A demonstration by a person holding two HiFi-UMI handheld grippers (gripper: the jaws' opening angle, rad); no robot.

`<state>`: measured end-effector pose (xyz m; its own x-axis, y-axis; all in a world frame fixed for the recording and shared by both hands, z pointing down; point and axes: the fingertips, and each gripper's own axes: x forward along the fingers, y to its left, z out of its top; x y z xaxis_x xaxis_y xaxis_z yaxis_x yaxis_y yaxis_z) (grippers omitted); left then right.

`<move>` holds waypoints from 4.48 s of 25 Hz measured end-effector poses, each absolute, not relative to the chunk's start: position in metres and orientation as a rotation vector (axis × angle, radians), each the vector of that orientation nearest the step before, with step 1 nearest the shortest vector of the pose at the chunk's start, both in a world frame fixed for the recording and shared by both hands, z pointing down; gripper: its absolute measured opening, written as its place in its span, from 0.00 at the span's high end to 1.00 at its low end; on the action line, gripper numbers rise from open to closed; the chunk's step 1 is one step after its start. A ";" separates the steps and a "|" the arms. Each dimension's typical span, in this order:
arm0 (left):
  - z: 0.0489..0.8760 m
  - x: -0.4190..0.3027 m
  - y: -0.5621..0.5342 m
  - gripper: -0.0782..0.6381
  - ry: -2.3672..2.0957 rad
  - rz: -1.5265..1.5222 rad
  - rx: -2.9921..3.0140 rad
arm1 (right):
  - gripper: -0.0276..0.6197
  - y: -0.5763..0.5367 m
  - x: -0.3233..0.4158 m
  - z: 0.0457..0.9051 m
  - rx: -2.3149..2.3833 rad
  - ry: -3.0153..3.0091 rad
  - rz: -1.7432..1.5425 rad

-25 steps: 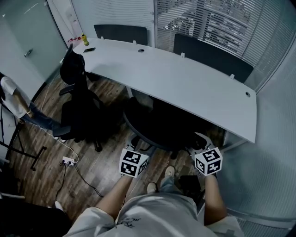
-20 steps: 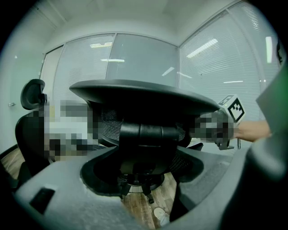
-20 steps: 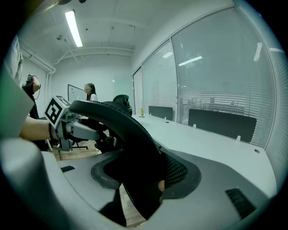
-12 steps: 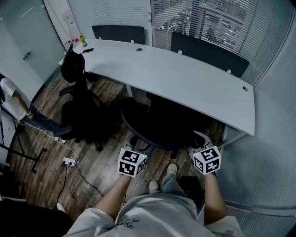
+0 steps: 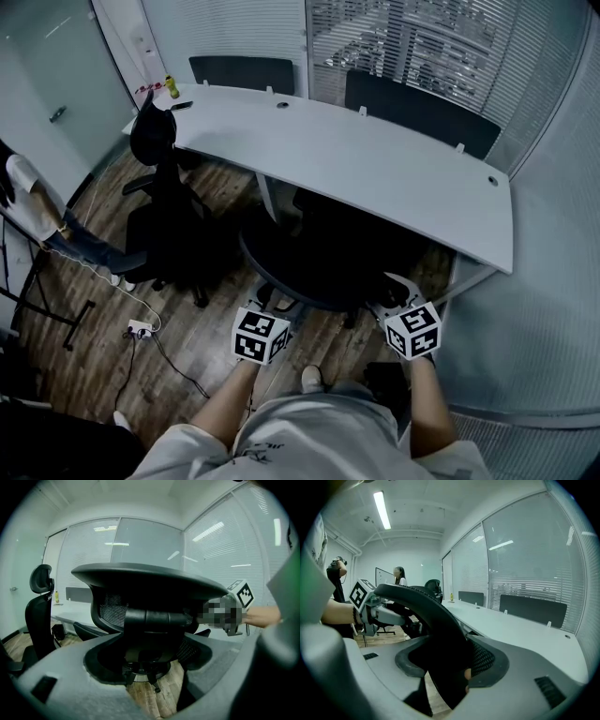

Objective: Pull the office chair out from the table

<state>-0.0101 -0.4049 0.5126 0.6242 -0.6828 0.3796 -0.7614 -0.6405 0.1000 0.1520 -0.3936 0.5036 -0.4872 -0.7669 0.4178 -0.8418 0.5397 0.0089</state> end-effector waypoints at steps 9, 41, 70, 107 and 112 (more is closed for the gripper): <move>0.513 -0.007 -0.383 0.44 -1.195 0.461 2.583 | 0.64 -0.375 0.155 0.504 1.284 -2.421 0.272; 0.511 -0.033 -0.274 0.44 -1.248 0.461 2.539 | 0.65 -0.273 0.130 0.500 1.192 -2.464 0.261; 0.520 -0.065 -0.174 0.44 -1.276 0.453 2.527 | 0.65 -0.175 0.098 0.509 1.141 -2.508 0.241; 0.516 -0.150 -0.061 0.44 -1.194 0.439 2.586 | 0.65 -0.048 0.013 0.507 1.243 -2.439 0.276; 0.516 -0.166 -0.045 0.44 -1.177 0.436 2.596 | 0.65 -0.029 -0.003 0.506 1.264 -2.433 0.275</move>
<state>-0.1659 -0.0446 0.5158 0.6272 -0.6844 0.3719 -0.7615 -0.6390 0.1083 -0.0032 -0.0287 0.5063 -0.5209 -0.7426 0.4209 -0.8179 0.5754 0.0030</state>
